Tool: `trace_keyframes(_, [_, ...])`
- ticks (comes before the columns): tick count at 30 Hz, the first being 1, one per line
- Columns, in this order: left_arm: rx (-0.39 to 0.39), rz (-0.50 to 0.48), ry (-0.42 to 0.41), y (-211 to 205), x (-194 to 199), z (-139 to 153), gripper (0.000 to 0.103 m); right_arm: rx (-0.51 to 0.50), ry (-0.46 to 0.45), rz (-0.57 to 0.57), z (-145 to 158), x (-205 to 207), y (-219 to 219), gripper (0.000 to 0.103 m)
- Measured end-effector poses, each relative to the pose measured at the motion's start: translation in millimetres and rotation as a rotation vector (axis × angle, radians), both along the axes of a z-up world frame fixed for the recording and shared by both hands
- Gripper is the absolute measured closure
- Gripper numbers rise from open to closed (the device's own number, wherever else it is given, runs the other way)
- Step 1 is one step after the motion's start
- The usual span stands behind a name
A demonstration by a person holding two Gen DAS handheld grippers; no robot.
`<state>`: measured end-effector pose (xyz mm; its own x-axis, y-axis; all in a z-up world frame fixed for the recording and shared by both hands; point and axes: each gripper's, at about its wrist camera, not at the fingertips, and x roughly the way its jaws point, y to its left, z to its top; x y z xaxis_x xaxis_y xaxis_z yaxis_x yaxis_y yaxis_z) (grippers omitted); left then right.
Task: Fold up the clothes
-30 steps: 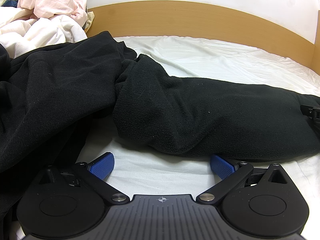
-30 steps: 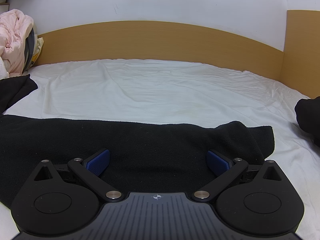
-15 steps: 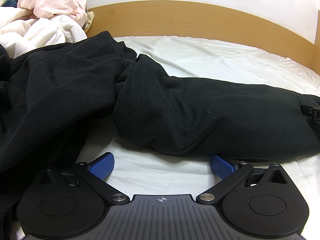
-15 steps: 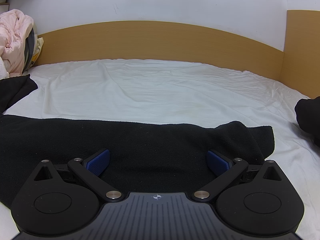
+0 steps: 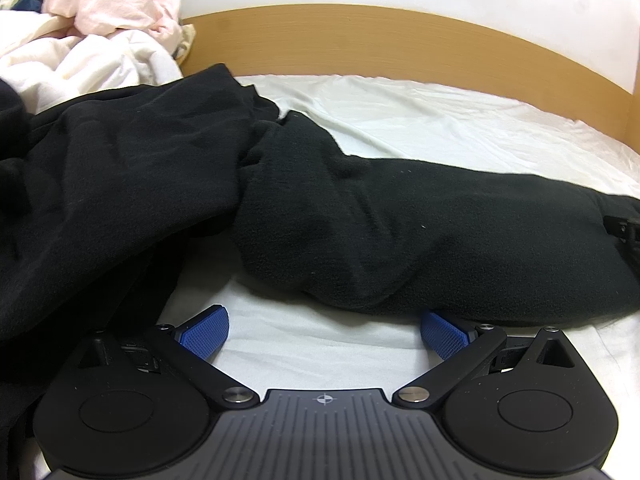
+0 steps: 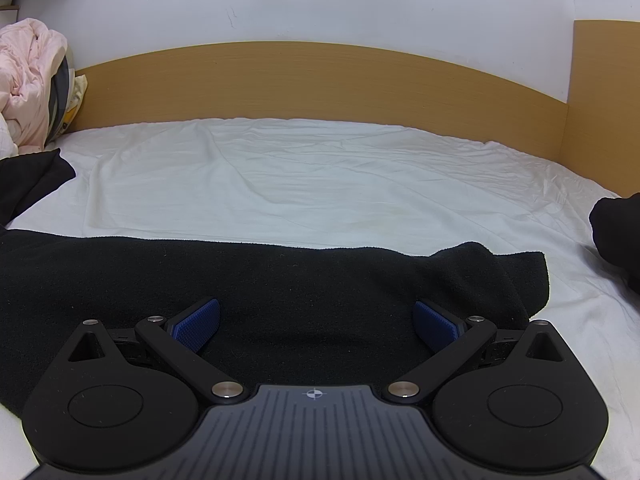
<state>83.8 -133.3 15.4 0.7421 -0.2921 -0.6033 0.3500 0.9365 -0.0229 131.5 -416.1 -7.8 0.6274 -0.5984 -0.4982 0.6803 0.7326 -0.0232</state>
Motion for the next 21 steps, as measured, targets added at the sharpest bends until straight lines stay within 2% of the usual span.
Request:
trace_keyframes(8, [-0.044, -0.02, -0.036, 8.5, -13.6, 2.7, 0.001, 0.0, 0.0, 0.0, -0.1, -0.3, 0.2, 0.0])
trace_keyframes(15, [-0.098, -0.018, -0.033, 16.2, -16.7, 2.8, 0.001, 0.0, 0.0, 0.0, 0.0, -0.3, 0.2, 0.0])
trace_keyframes(21, [-0.098, -0.024, -0.044, 14.5, -16.1, 5.6, 0.001, 0.0, 0.0, 0.0, 0.0, -0.5, 0.3, 0.0])
